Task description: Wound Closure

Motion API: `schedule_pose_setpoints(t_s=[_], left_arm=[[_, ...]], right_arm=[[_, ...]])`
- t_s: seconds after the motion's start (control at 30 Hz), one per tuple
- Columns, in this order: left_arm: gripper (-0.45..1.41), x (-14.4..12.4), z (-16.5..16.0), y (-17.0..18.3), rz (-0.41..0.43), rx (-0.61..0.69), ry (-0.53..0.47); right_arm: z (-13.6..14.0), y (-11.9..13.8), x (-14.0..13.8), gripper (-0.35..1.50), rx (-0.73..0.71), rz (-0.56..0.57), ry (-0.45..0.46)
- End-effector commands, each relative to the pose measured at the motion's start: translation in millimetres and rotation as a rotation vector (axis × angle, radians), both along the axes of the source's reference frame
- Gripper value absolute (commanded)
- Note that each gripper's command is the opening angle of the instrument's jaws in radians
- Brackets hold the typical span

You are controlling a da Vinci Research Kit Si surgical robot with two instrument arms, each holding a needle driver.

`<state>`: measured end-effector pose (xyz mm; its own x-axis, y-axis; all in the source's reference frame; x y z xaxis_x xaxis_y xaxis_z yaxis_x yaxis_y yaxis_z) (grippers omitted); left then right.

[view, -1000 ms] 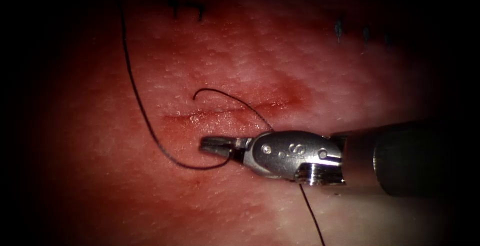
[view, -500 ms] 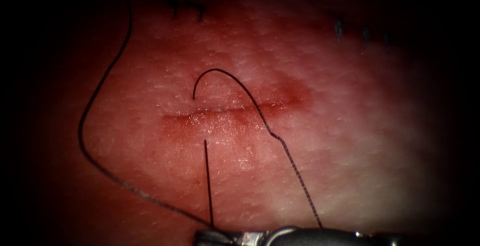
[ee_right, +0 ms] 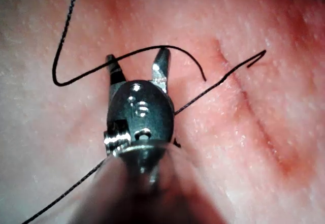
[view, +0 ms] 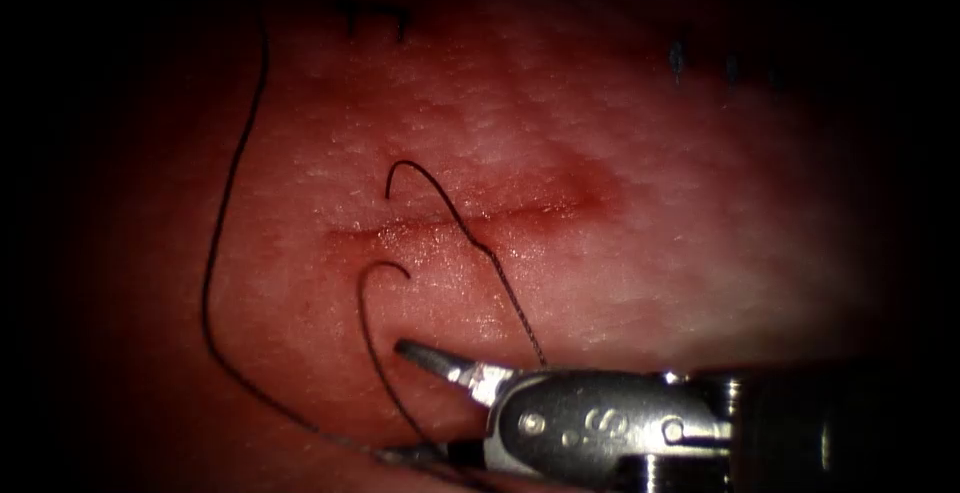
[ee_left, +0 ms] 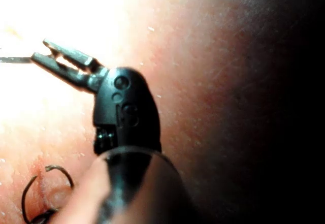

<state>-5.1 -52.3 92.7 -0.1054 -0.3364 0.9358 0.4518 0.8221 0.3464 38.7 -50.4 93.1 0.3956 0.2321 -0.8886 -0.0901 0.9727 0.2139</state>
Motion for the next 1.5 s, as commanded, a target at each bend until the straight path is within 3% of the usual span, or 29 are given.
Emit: schedule_pose_setpoints(t_s=[0.03,0.2,0.43,0.53,0.57,0.6,0.63,0.67,0.93,1.07,1.13,1.3,1.43,1.5], left_arm=[[-0.38,-0.4,0.5,-1.0,0.001,0.003,-0.002],[-0.37,-0.6,0.8,-1.1,-0.001,0.006,-0.003],[-0.35,-0.3,0.8,-1.1,0.002,0.006,-0.005],[-0.35,-0.3,0.8,-1.2,0.002,0.006,-0.005],[-0.35,-0.3,0.8,-1.1,0.002,0.006,-0.005],[-0.35,-0.3,0.8,-1.1,0.002,0.006,-0.005],[-0.35,-0.3,0.8,-1.1,0.001,0.006,-0.005],[-0.35,-0.3,0.8,-1.1,0.001,0.006,-0.005],[-0.35,-0.5,1.1,-1.1,0.001,0.010,-0.008],[-0.35,-0.5,1.9,-1.2,-0.002,0.013,-0.016],[-0.35,-0.6,2.3,-1.4,-0.001,0.015,-0.016],[-0.35,-1.2,2.1,-1.6,0.012,0.013,-0.031],[-0.35,-1.1,2.0,-1.7,0.013,0.013,-0.031],[-0.35,-1.0,2.0,-1.7,0.014,0.013,-0.032]], right_arm=[[2.3,1.1,0.3,1.46,-0.016,-0.002,-0.011],[7.5,3.4,1.6,1.46,-0.039,0.005,-0.054],[11.2,3.8,1.9,1.45,-0.057,0.007,-0.083],[12.2,3.4,2.1,1.28,-0.063,0.001,-0.079],[12.2,3.3,2.0,1.16,-0.069,-0.002,-0.079],[12.2,3.2,2.0,0.86,-0.051,0.000,-0.074],[11.9,3.0,1.8,0.09,-0.005,-0.004,-0.059],[11.7,2.9,1.7,-0.35,0.040,-0.005,-0.039],[8.7,1.3,1.3,-0.35,0.080,-0.004,0.010],[3.8,-1.6,-0.3,-0.35,0.094,-0.045,0.046],[-1.2,-5.1,-1.7,-0.35,0.103,-0.092,0.078],[-9.3,-10.9,-1.5,-0.35,0.105,-0.158,0.129],[-10.8,-12.0,-0.7,-0.35,0.103,-0.175,0.131],[-10.7,-11.6,-0.3,0.22,0.110,-0.168,0.124]])
